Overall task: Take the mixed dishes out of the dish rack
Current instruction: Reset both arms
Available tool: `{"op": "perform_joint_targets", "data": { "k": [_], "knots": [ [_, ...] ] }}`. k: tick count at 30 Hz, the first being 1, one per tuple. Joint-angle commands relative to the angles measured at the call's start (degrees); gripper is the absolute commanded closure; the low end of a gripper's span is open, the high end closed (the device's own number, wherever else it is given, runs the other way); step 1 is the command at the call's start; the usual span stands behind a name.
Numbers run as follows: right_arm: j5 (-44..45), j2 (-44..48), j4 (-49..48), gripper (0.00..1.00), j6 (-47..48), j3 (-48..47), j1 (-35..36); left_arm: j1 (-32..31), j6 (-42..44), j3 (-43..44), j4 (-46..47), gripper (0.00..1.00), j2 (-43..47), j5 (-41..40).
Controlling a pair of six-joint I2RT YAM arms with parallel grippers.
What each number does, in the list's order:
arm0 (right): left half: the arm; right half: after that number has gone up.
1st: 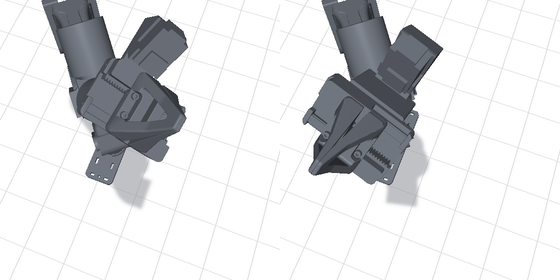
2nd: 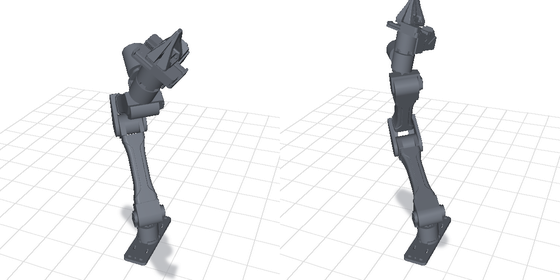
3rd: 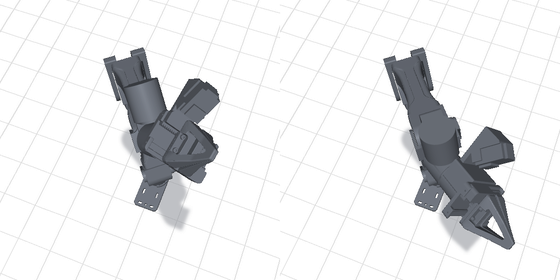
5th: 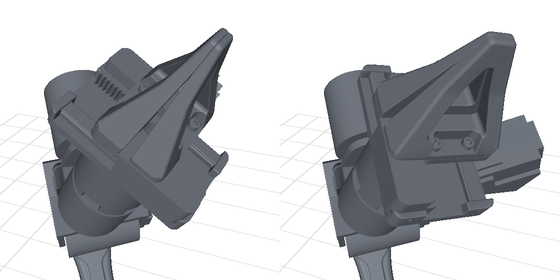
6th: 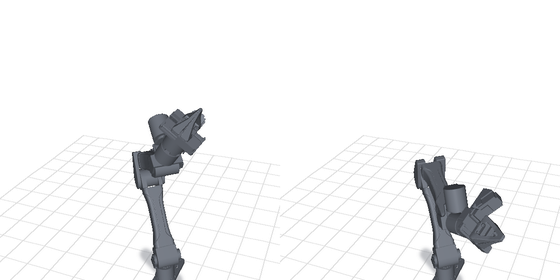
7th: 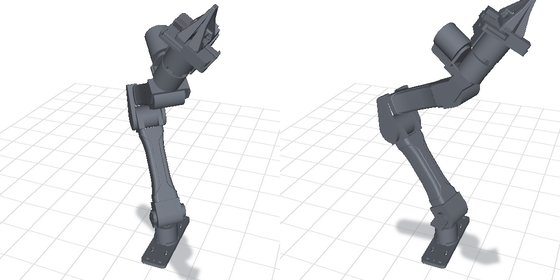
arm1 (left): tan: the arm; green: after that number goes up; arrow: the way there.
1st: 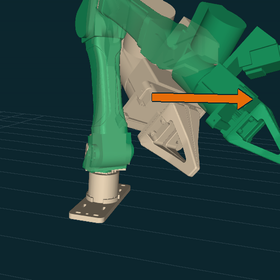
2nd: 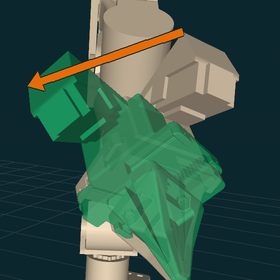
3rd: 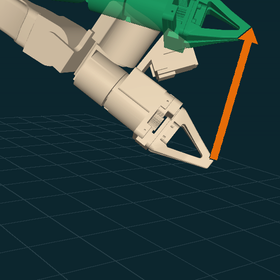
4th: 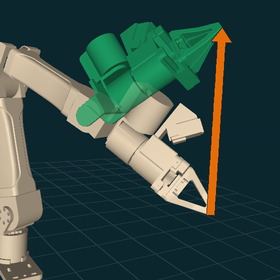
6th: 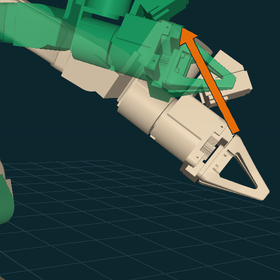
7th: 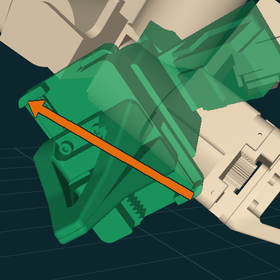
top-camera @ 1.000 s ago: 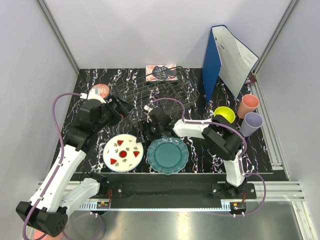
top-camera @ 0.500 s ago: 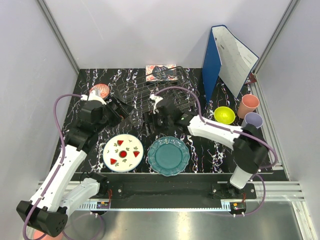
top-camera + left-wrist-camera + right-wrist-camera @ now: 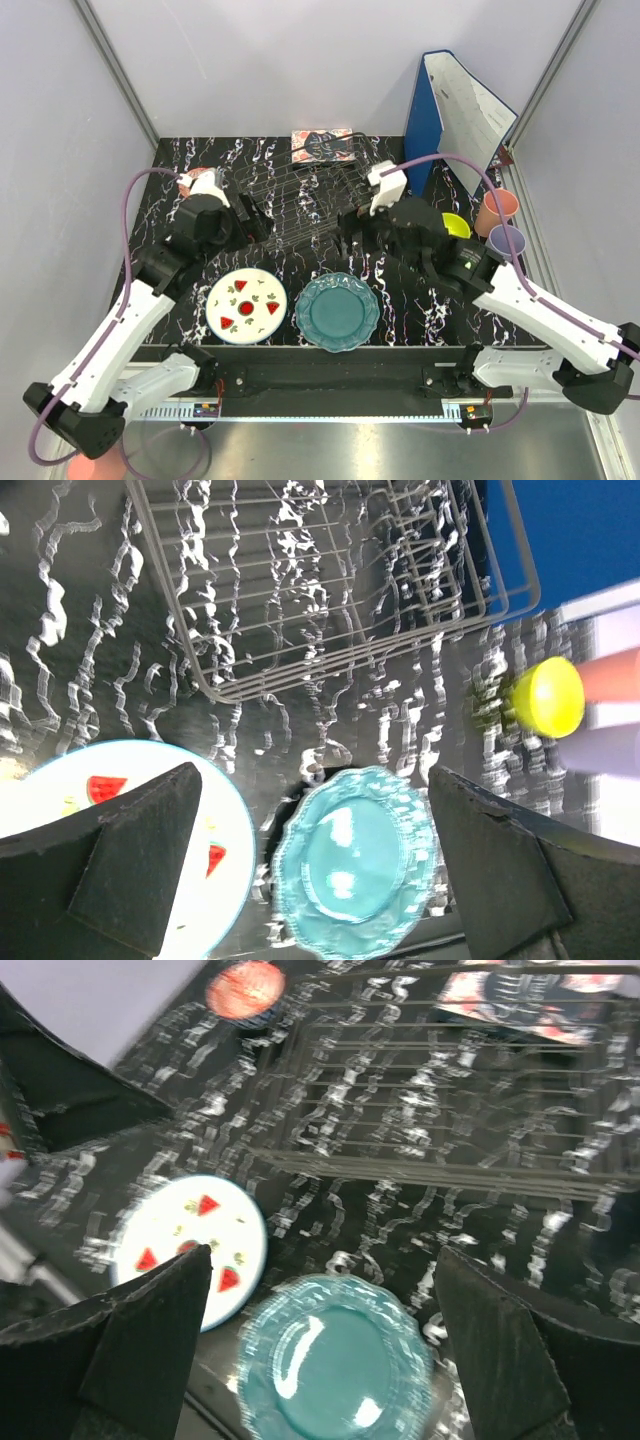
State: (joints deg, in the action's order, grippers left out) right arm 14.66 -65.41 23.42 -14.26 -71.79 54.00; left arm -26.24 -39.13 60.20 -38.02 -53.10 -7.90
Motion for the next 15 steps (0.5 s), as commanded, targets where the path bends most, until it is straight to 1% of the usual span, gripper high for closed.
{"op": "perform_joint_targets", "data": {
  "k": [1, 2, 3, 5, 6, 9, 12, 15],
  "knots": [
    [16.18, 0.19, 9.09, 0.0, 4.94, 0.16, 5.15, -8.71, 6.96, 4.66, -3.73, 0.01, -1.3, -11.51],
    [19.94, 0.54, 9.45, 0.0, 5.21, -0.1, 5.76, -10.74, 7.14, 4.66, -4.16, 0.01, -1.48, -14.05],
    [21.63, 0.54, 9.8, 0.0, 5.82, -0.28, 6.81, -14.68, 7.23, 4.75, -4.34, 0.01, -1.83, -15.29],
    [25.75, 0.54, 10.15, 0.0, 6.26, -1.15, 7.44, -18.83, 6.53, 5.1, -5.22, 0.01, -3.49, -19.14],
    [26.64, 0.37, 10.15, 0.0, 6.52, -1.33, 7.61, -22.07, 6.09, 5.36, -5.48, 0.01, -4.2, -20.13],
    [28.14, 0.28, 9.98, 0.0, 7.14, -1.51, 7.53, -26.21, 4.86, 6.06, -5.4, 0.01, -6.66, -21.54],
    [28.23, 0.45, 9.8, 0.0, 6.88, -1.07, 7.61, -27.81, 3.8, 7.2, -5.31, 0.01, -9.21, -21.63],
    [28.67, 0.72, 9.63, 0.0, 5.83, -0.72, 7.53, -28.08, 3.71, 8.26, -5.31, 0.01, -10.36, -21.98]
  ]
}}
